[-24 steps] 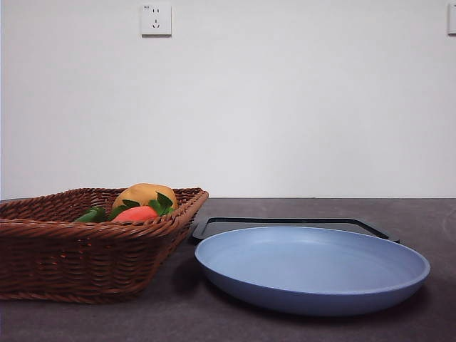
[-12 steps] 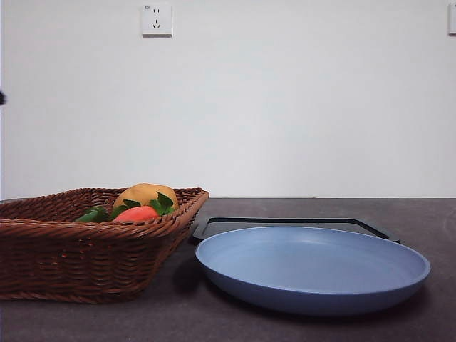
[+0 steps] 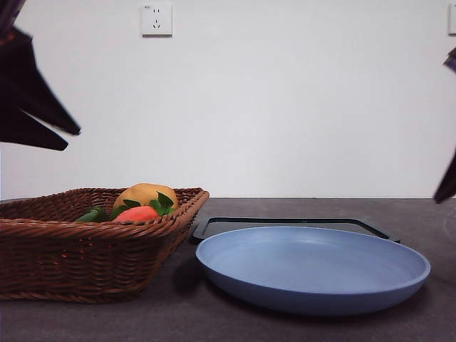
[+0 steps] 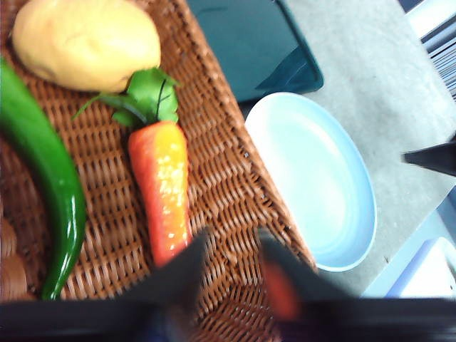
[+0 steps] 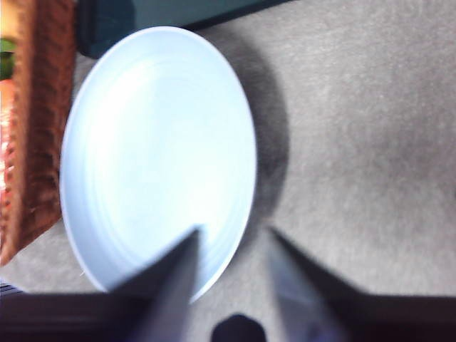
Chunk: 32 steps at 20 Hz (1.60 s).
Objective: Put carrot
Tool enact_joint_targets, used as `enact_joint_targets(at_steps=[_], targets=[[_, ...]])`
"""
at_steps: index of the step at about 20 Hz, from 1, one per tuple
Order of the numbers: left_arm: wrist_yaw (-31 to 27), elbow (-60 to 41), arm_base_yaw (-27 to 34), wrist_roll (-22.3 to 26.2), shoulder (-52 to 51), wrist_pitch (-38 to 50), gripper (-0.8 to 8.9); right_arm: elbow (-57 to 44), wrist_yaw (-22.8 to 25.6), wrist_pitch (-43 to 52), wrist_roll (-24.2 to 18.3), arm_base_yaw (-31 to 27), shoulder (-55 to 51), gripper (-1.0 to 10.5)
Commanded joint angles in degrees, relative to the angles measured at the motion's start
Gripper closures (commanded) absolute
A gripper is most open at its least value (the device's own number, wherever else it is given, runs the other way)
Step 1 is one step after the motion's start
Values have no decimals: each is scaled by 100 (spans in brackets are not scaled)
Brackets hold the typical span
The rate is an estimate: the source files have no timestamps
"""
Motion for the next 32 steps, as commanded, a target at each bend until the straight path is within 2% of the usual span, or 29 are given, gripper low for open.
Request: enact_joint_targets(at_steps=[1,7,12,15,17,19,21,23,28,32], targets=[[48,57,-28,103,31,70,539,57,4,203,-59,15,273,674],[52,57,-66,103,31,48,539,57,22,1005,177,328,1121,678],[52,57,-66,103,31,26,539,57,55,1657,413,623,1875,781],[50,57,-66,105,31,28,539,57,81,1709,439,647,2122,870],[46,57,-66,105,31,31,539,57,264,1707,442,647,2151,934],[48,57,-66,105,31,37,537,57,332,1707,498,645,2149,943],[37,57,-96,103,31,101,483,57,297,1707,516,645,2135,943],[-26,57,-221,103,31,184,476,57,293,1606,544,645,2046,943],[-1416,466,-986,184,284,-52,476,57,299,1054,474,640,1495,943],[-2490,1134,-1617,695,1043,-452,476,57,313,850,435,640,1051,943]])
